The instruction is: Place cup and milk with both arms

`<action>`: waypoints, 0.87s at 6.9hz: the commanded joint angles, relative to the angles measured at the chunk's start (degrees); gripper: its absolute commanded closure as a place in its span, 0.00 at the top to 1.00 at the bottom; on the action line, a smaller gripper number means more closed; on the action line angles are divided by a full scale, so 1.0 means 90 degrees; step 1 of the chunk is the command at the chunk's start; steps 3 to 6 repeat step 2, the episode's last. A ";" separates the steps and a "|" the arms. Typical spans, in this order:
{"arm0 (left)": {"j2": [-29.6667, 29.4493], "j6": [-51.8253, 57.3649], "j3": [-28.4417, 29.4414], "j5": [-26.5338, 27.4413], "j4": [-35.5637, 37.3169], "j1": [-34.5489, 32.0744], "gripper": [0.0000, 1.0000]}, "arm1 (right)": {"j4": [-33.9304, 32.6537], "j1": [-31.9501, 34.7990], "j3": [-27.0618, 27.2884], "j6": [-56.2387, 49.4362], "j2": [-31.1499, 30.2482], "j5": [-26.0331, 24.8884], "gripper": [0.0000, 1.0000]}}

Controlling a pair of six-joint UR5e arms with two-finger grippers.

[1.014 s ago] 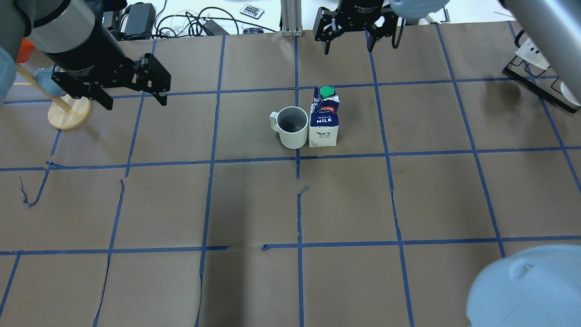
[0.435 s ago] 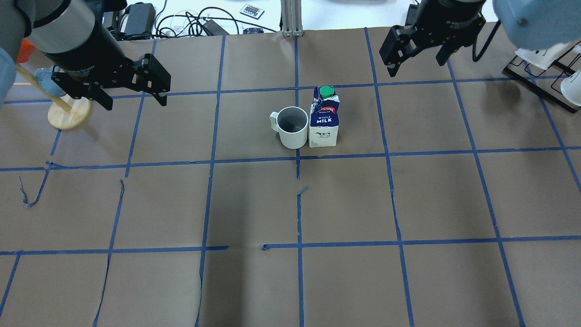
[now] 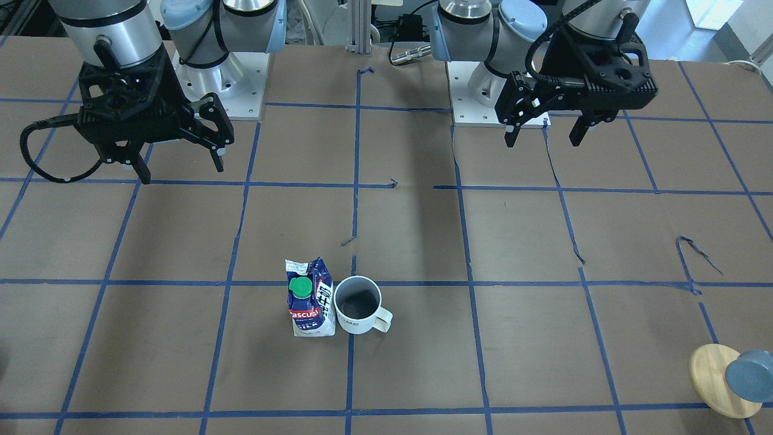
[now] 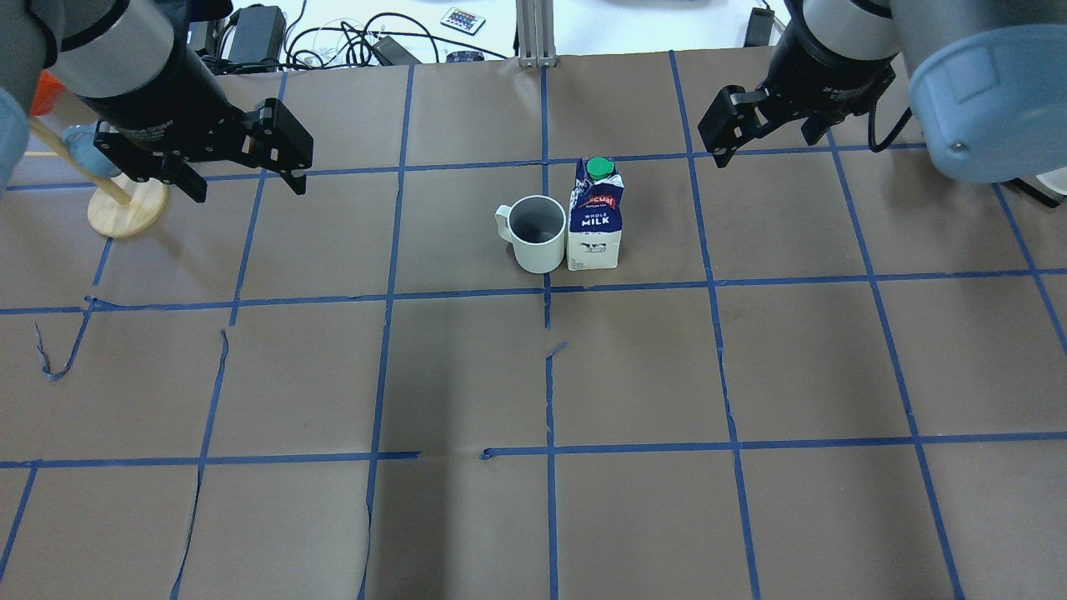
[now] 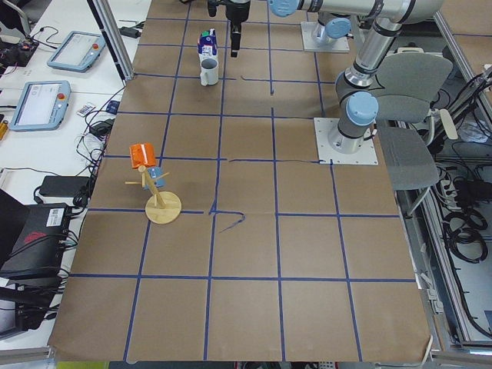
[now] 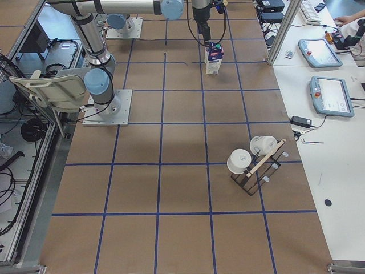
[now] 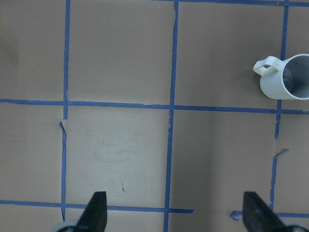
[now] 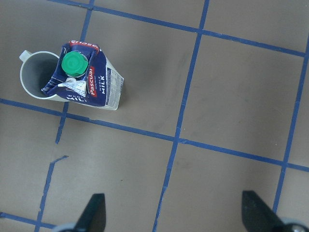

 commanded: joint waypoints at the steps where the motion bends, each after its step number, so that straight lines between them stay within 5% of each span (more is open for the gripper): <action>1: 0.0000 0.0000 0.0000 0.0000 0.0000 0.0001 1.00 | 0.0250 0.0004 -0.0102 0.0004 0.0042 0.0033 1.00; 6: 0.0000 0.0000 0.0000 0.0000 0.0000 0.0001 1.00 | 0.0231 0.0004 -0.0102 0.0004 0.0052 0.0043 1.00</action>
